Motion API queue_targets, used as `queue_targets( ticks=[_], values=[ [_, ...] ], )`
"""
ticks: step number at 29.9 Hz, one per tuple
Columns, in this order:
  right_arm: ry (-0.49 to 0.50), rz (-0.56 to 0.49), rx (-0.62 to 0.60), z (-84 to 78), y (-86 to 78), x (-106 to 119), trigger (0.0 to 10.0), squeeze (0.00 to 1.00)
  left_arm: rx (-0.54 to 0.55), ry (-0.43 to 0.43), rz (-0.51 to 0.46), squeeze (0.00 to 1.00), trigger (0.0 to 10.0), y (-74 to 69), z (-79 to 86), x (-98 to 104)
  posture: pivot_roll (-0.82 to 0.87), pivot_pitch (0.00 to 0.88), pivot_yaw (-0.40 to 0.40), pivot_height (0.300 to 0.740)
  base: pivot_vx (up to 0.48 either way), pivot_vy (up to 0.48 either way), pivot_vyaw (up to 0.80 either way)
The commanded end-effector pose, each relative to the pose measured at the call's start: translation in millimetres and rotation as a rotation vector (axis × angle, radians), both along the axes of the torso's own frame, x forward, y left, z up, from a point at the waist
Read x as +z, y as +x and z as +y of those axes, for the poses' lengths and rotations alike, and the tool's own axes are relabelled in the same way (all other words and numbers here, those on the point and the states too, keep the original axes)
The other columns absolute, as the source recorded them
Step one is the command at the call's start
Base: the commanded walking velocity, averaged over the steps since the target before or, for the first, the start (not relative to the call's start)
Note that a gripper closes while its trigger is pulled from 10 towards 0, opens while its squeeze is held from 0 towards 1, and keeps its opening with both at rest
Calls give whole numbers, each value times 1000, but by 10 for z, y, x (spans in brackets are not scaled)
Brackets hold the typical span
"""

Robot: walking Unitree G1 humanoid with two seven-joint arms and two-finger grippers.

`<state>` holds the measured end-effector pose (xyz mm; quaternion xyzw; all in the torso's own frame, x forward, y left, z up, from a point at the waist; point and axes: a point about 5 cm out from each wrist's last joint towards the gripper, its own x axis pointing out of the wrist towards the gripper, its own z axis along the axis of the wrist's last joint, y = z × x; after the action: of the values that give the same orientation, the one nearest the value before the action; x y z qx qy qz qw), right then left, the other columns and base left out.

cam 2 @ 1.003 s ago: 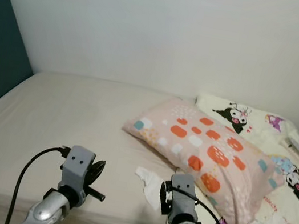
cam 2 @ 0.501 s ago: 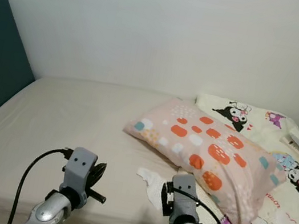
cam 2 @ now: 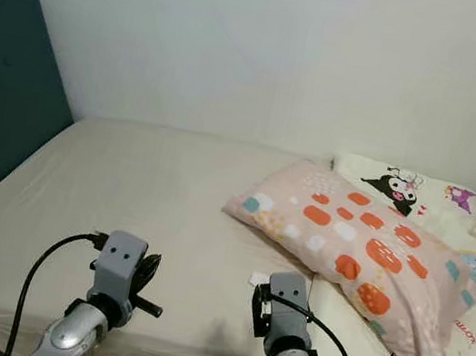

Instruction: Clean up the room

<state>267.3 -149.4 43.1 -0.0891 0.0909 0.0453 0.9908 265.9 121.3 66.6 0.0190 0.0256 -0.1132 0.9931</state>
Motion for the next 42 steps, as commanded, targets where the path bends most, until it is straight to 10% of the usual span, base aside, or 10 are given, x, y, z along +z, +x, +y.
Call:
queue_targets(
  ticks=[1,42],
  values=[
    [-2,29,-26,-44,-8,-43,10000,0,4,14,5,0,10000,-5,1,-14,20,37,4,740,0,0,0],
    [60,37,-79,-150,65,-8,10000,0,-24,69,46,0,10000,130,17,-59,20,42,17,638,0,0,0]
  ],
)
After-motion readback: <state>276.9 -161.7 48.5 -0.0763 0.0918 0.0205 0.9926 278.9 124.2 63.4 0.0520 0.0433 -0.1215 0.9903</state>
